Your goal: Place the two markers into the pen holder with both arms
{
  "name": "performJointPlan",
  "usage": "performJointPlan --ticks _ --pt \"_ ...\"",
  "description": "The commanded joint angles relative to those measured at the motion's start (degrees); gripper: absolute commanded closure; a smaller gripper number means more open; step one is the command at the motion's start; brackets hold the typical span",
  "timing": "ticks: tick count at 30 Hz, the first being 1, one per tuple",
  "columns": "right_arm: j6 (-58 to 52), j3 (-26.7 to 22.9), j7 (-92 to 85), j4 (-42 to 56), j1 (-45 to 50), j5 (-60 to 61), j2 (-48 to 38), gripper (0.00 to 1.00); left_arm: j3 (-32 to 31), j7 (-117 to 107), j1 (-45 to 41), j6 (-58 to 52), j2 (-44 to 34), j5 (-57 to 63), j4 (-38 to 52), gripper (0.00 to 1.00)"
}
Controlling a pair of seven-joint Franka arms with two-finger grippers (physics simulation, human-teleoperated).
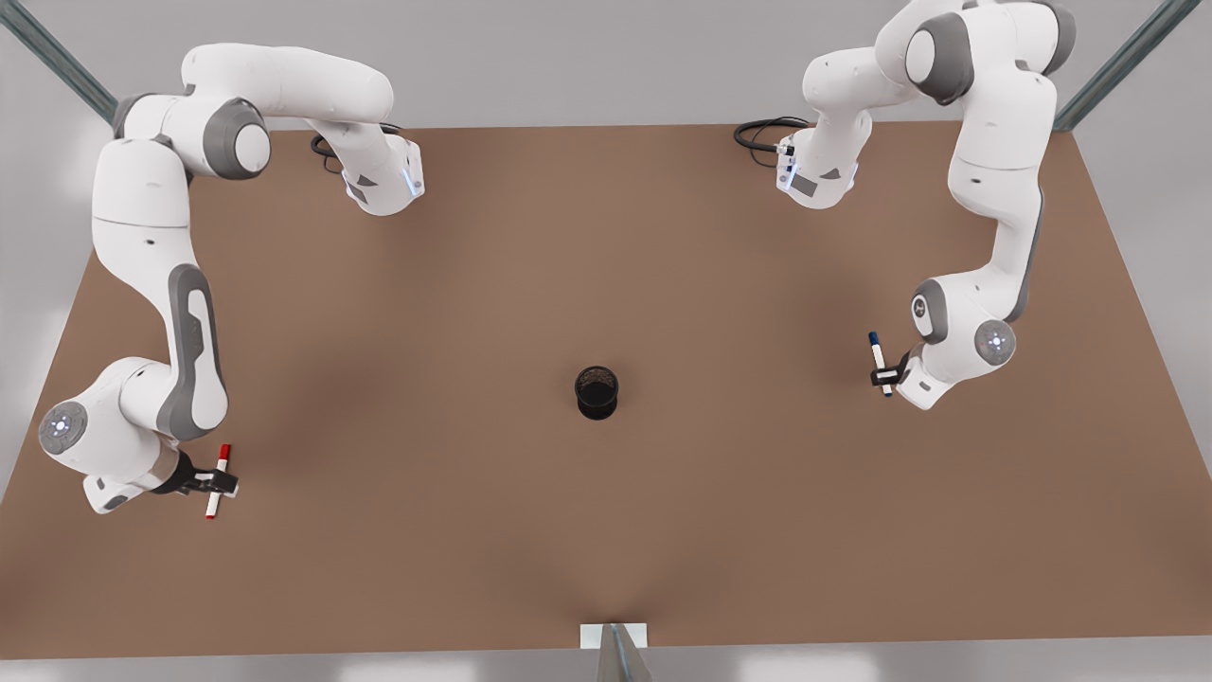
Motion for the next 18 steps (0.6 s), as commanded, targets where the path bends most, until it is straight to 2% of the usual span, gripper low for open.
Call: performJointPlan --ticks 1,4,6,10,18 --pt "0.6 -0.3 -10.1 0.1 -0.4 0.4 1.1 0.0 0.0 3.2 0.0 1.0 0.1 0.0 0.0 0.44" --pt "-0.8 -3.2 -11.8 4.1 0.1 0.0 4.0 0.0 0.0 3.2 0.0 1.0 0.2 0.0 0.0 0.54" --pt "-6.2 -4.8 -11.8 6.8 0.3 -2.4 4.6 0.0 0.0 3.2 0.0 1.0 0.1 0.0 0.0 0.54" --pt "-14.2 -5.0 -10.9 18.3 1.5 -3.6 12.1 0.0 0.0 3.0 -0.1 1.0 0.3 0.0 -0.1 0.57" --pt "-13.6 -4.5 -12.2 18.4 1.1 -3.3 13.6 0.0 -0.1 2.8 -0.4 1.2 1.0 -0.1 0.3 0.61"
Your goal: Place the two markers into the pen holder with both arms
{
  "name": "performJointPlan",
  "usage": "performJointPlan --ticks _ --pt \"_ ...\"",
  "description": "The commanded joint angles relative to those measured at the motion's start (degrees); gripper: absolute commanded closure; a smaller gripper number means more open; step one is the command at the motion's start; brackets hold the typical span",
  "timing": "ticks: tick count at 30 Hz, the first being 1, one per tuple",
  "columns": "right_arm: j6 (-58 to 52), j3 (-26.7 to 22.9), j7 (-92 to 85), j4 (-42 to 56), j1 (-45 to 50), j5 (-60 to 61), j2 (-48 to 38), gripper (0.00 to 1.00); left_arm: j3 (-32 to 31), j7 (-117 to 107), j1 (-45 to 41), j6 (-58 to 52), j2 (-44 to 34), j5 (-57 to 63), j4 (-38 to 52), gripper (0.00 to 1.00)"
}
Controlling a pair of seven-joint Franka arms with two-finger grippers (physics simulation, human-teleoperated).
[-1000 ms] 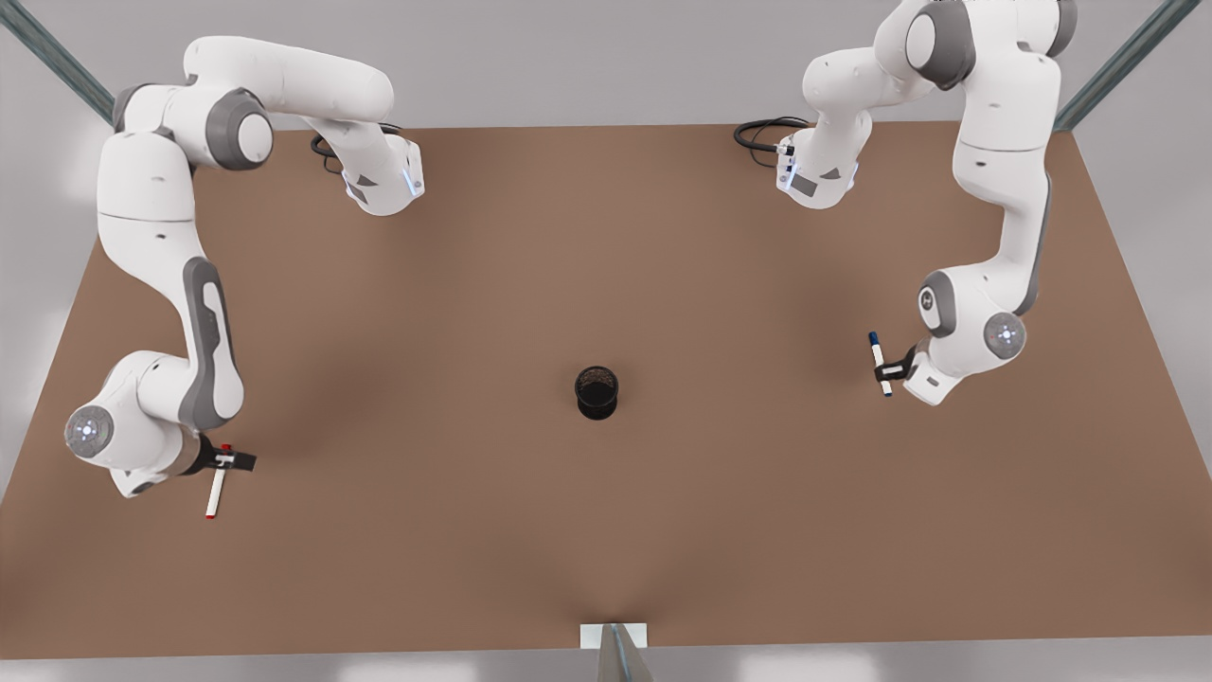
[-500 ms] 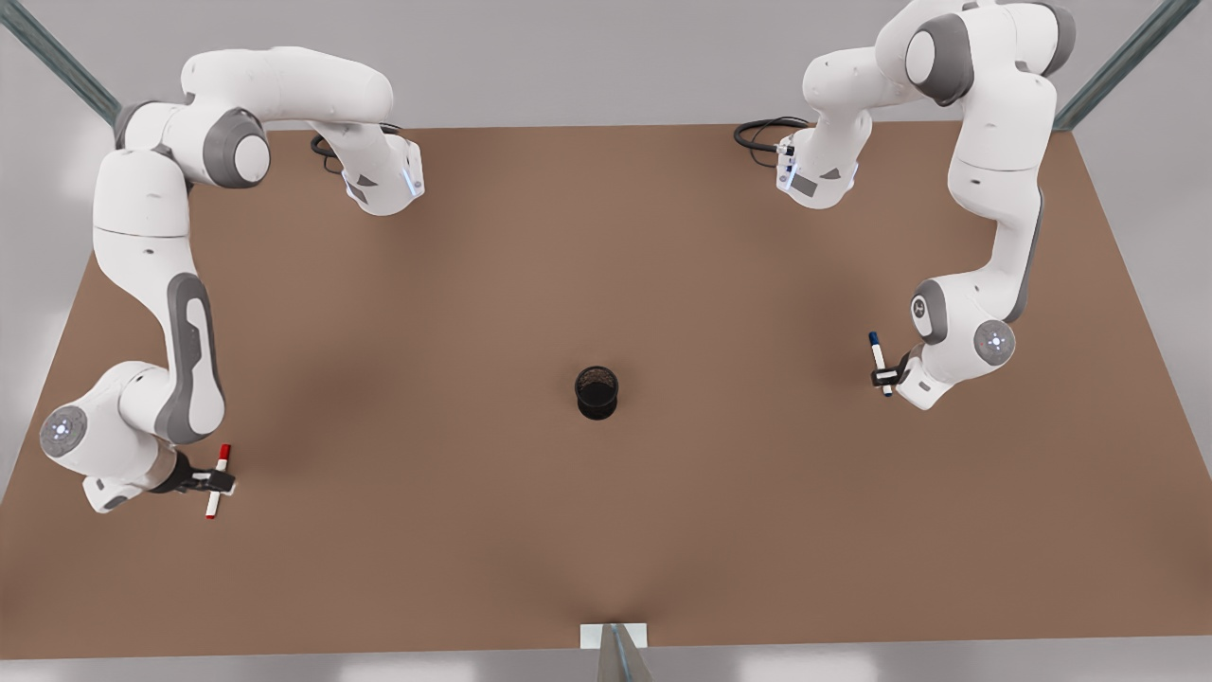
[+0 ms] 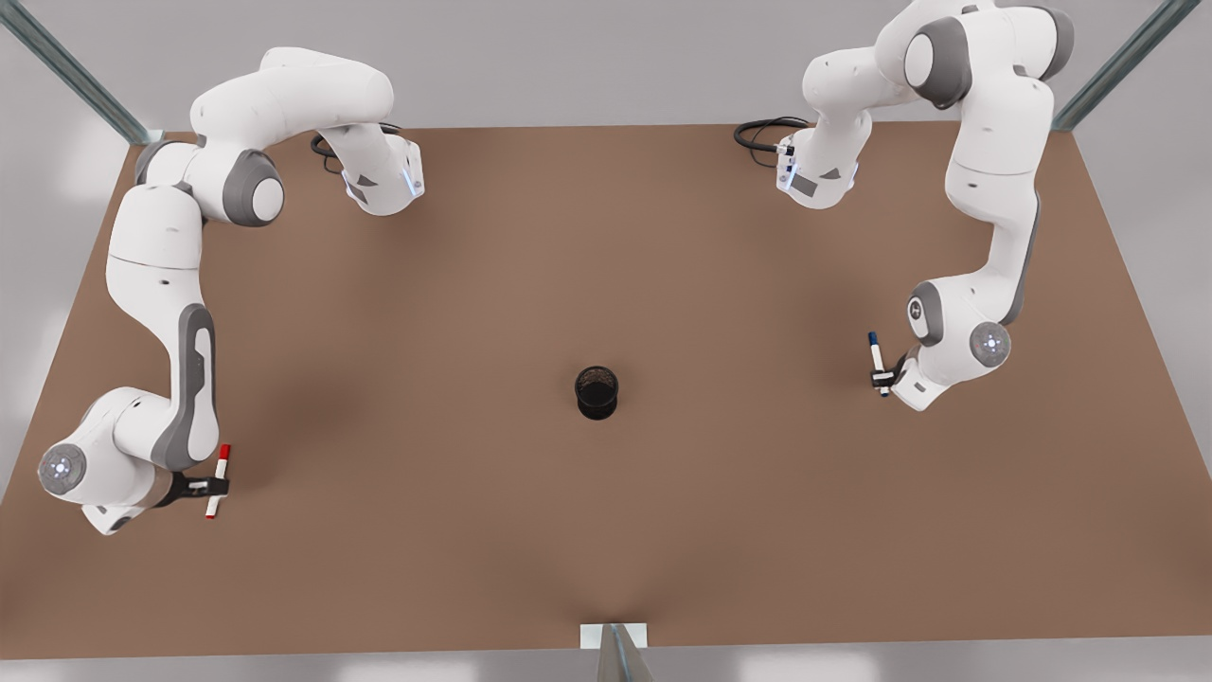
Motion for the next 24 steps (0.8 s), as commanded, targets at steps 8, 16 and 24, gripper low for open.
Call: performJointPlan --ticks 8,16,24 --pt "-0.5 0.0 -5.2 -1.0 -0.1 0.1 0.1 0.4 0.0 0.8 0.0 0.1 0.3 0.0 0.3 0.66" --pt "-0.5 -0.1 -7.4 -1.0 -0.2 4.1 0.3 0.4 0.0 0.8 -0.1 0.1 0.4 0.0 0.3 0.68" --pt "-0.5 -0.2 -7.5 -1.0 -0.2 3.9 0.3 0.43 0.0 0.7 -0.1 0.0 0.3 0.0 0.6 0.73"
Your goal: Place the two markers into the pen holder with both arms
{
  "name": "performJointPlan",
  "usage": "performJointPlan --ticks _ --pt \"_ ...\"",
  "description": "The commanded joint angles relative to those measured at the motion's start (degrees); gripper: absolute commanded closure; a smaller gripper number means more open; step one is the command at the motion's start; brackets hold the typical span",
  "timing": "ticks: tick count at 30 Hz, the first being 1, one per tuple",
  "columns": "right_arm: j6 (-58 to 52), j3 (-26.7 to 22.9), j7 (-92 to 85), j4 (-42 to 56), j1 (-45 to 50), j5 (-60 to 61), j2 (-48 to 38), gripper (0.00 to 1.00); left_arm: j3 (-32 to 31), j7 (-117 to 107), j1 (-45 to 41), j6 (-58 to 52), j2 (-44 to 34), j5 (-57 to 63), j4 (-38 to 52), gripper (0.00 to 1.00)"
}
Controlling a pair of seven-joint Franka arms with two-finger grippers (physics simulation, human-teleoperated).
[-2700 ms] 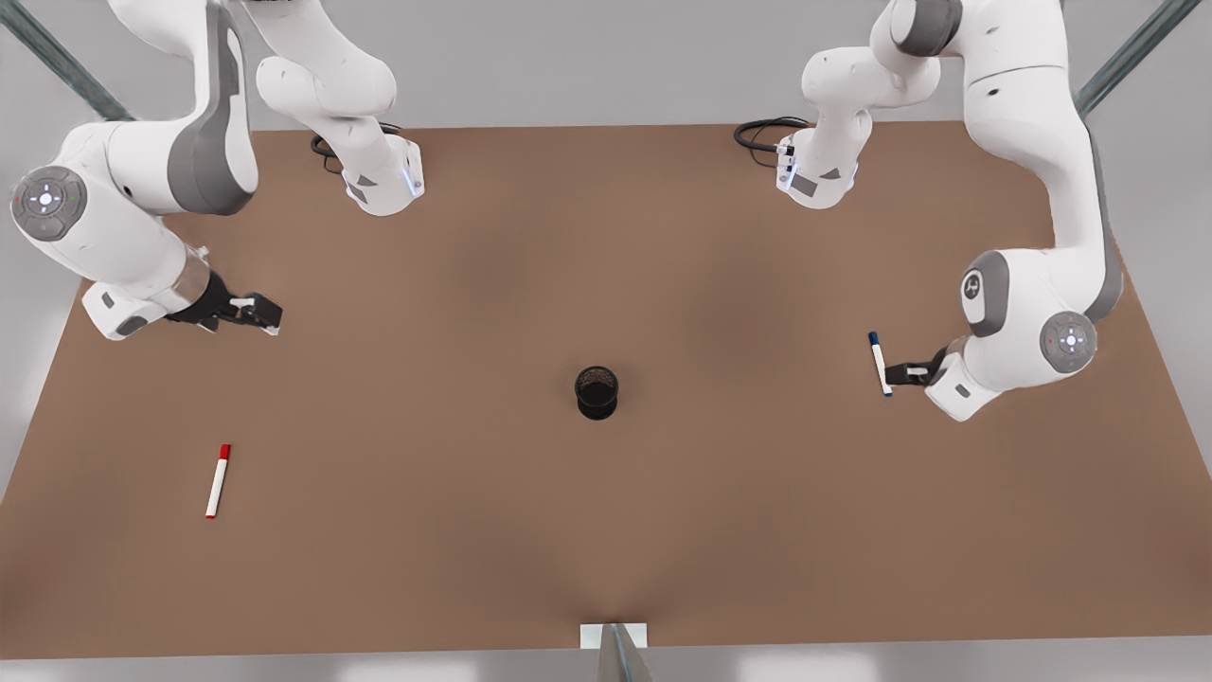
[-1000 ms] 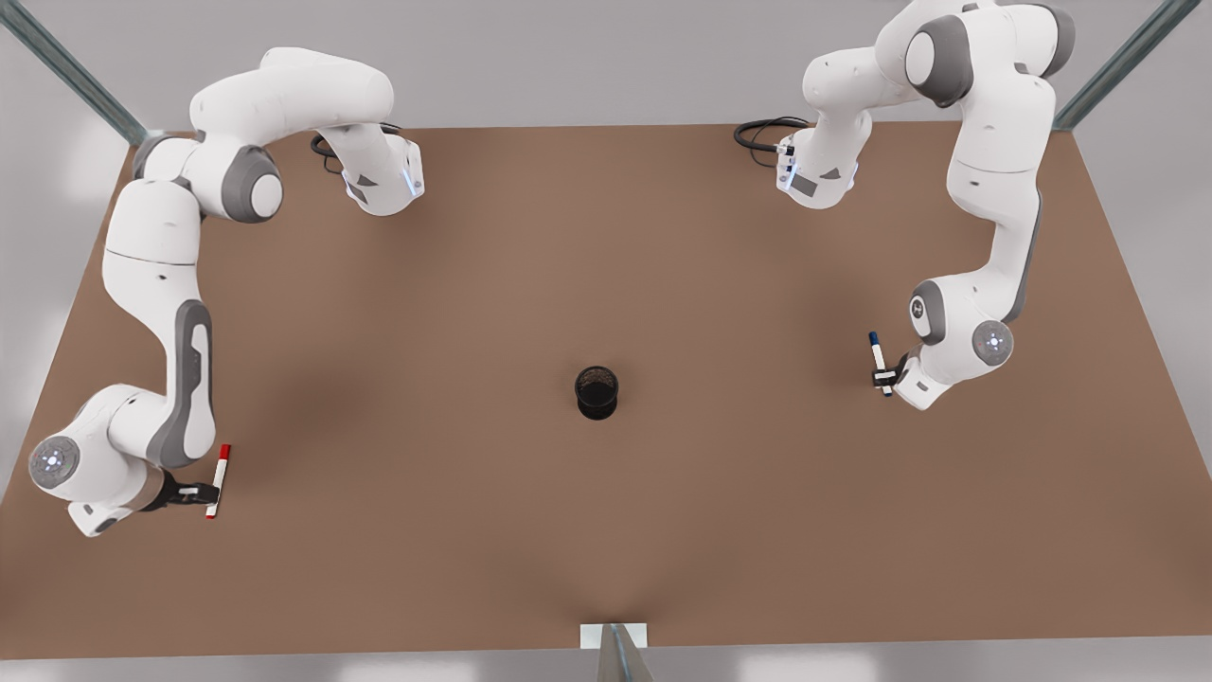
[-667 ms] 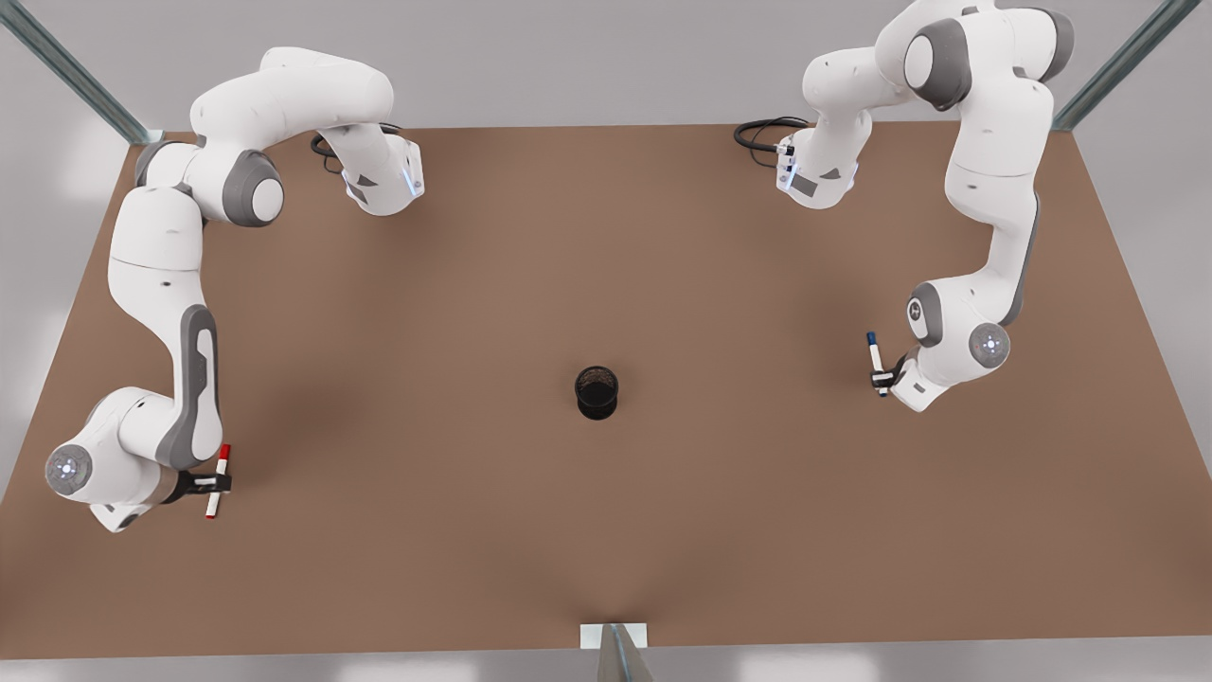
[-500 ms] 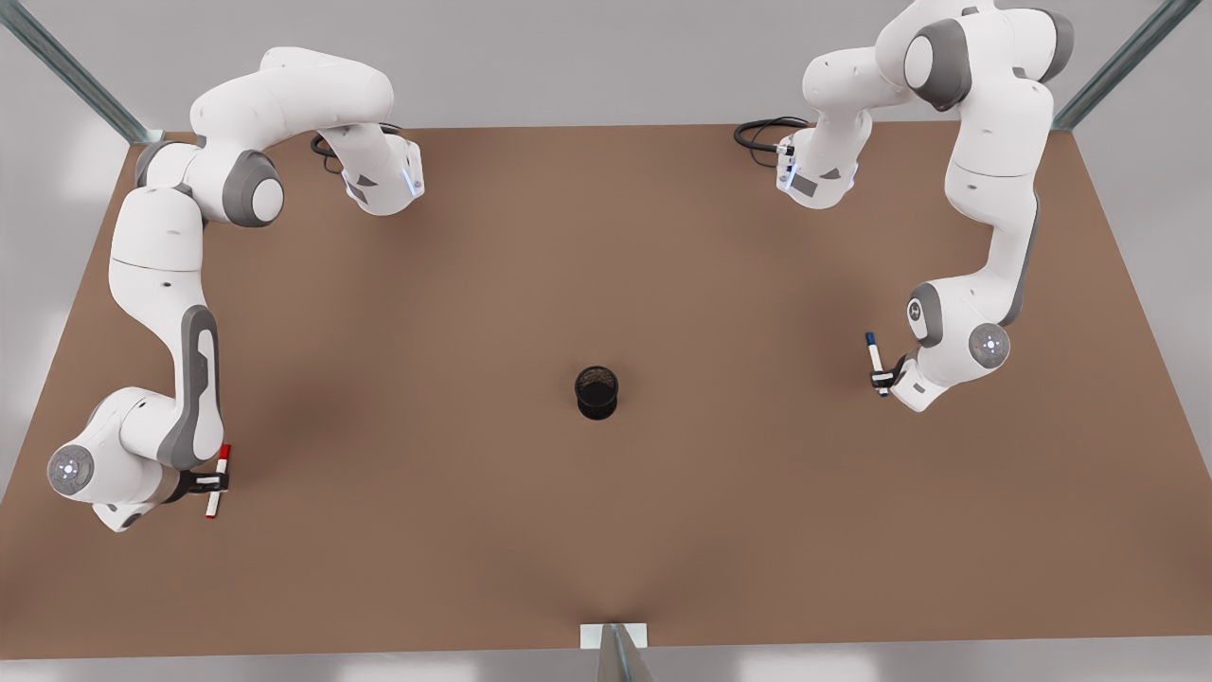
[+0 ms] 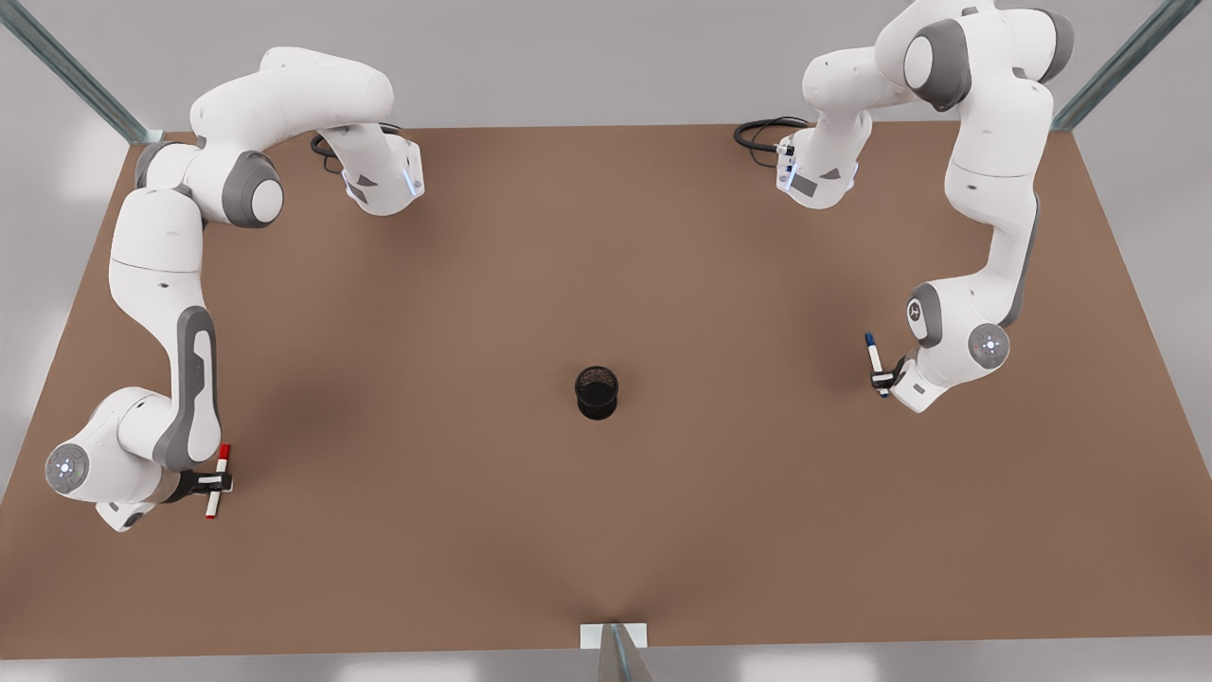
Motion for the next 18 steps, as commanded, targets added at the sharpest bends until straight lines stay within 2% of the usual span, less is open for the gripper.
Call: performJointPlan --ticks 1,10,16,18 --pt "0.0 0.0 -2.7 0.0 0.0 0.2 -0.1 0.43 -0.1 0.5 0.0 -0.2 -0.2 -0.3 0.2 0.73" --pt "0.2 0.0 -2.7 0.0 0.0 0.2 0.0 0.46 -2.4 1.0 0.0 -0.7 -3.5 -0.7 2.4 0.76" --pt "1.3 0.0 -2.7 0.0 0.0 0.2 0.1 0.5 -11.2 1.8 0.0 -3.4 -10.1 -6.3 2.7 0.76" --pt "1.3 0.0 -2.7 0.0 0.0 0.3 0.2 0.51 -14.0 2.3 0.0 -11.1 -10.6 -8.9 6.3 0.77"
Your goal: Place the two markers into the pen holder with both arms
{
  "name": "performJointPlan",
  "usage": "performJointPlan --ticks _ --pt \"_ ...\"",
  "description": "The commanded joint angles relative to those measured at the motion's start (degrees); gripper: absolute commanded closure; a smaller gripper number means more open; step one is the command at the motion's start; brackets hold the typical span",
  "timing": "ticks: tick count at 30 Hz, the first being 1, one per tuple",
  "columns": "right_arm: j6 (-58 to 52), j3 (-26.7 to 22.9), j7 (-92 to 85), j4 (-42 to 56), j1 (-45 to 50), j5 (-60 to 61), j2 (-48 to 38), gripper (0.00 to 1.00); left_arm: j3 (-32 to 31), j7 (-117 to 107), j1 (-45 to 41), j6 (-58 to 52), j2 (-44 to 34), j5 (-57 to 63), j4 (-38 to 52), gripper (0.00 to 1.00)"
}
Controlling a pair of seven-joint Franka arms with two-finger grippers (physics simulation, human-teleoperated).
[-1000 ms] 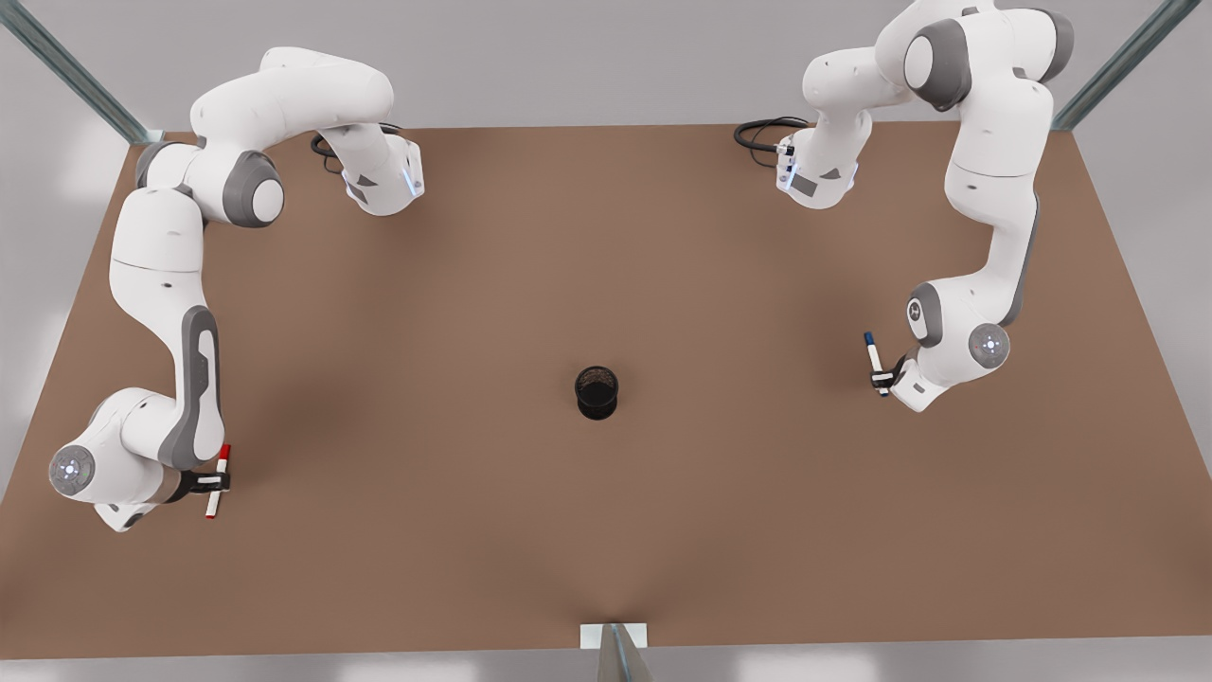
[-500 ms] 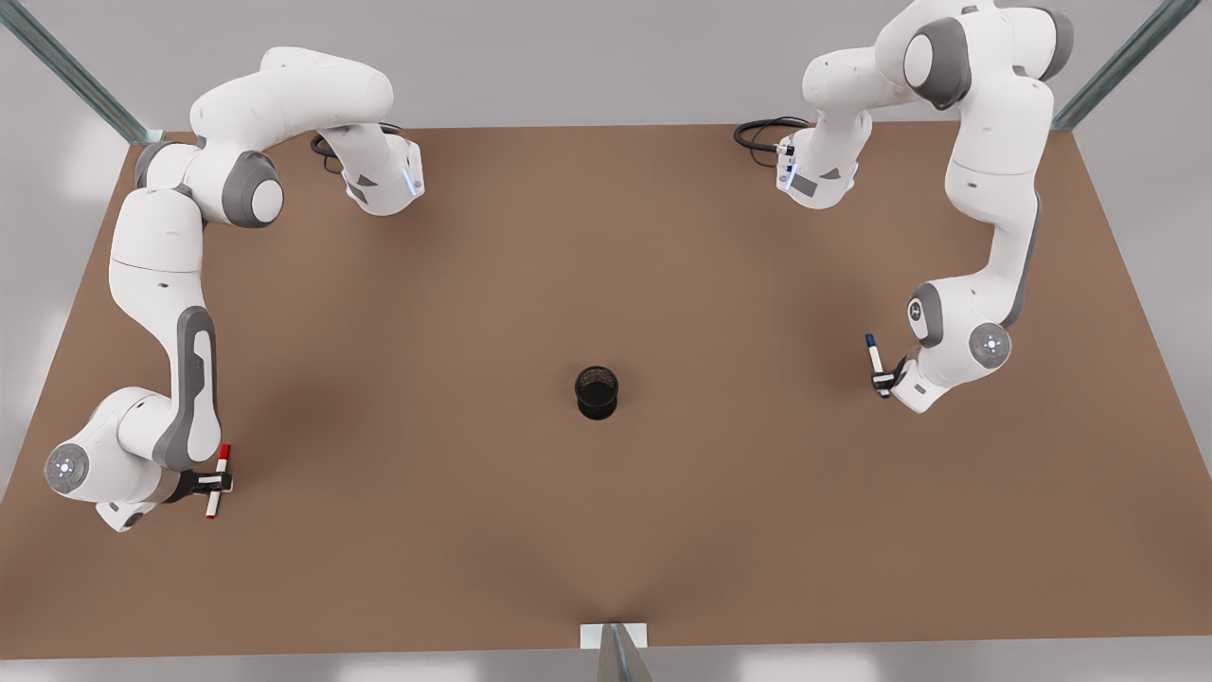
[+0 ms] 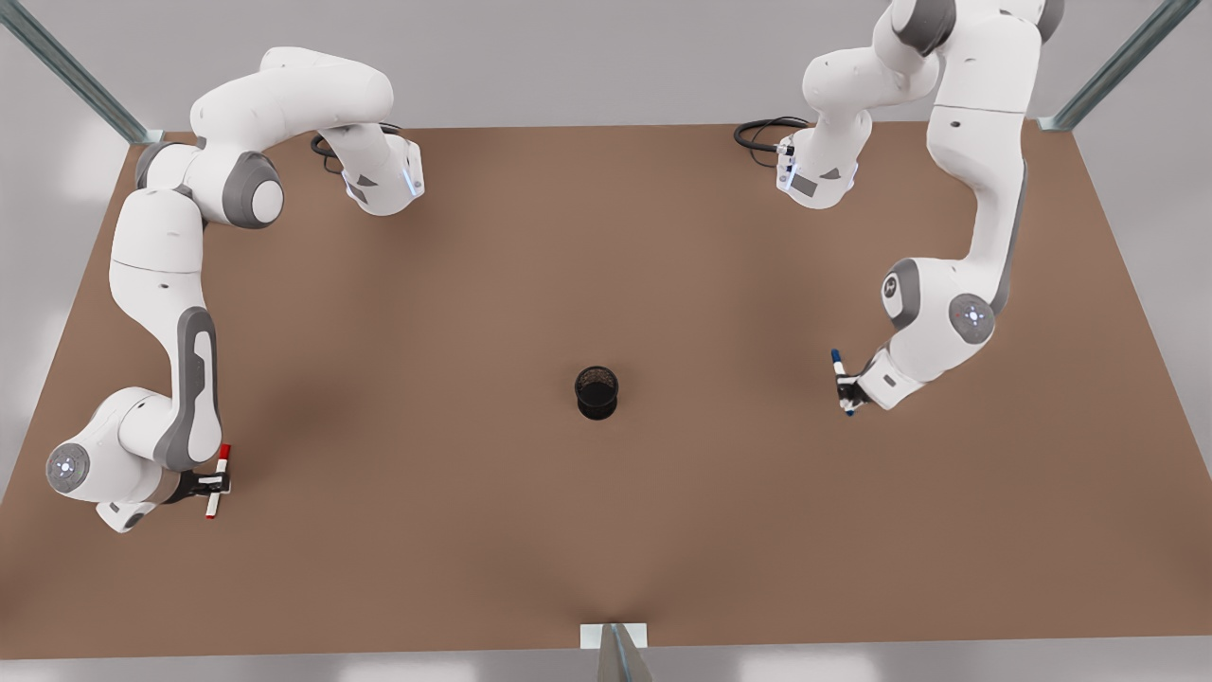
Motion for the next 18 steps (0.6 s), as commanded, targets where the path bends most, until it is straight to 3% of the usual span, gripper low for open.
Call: performJointPlan --ticks 1,5,13,18 --pt "0.3 0.0 -1.2 0.0 0.0 0.1 0.0 0.52 -1.8 3.1 0.1 -11.8 -0.2 -4.5 3.2 0.77" --pt "0.3 -0.1 -1.1 -0.1 0.0 0.1 0.1 0.54 -6.3 6.9 -2.5 -20.5 0.0 -5.7 11.9 0.79" --pt "0.3 -0.1 -1.2 0.0 0.0 0.1 0.1 0.62 -9.5 24.1 -10.7 -19.9 3.7 -20.9 23.0 0.79" --pt "0.3 -0.1 -1.2 0.0 0.0 0.1 0.2 0.69 -9.9 27.6 -20.3 -6.3 9.1 -20.9 28.7 0.79"
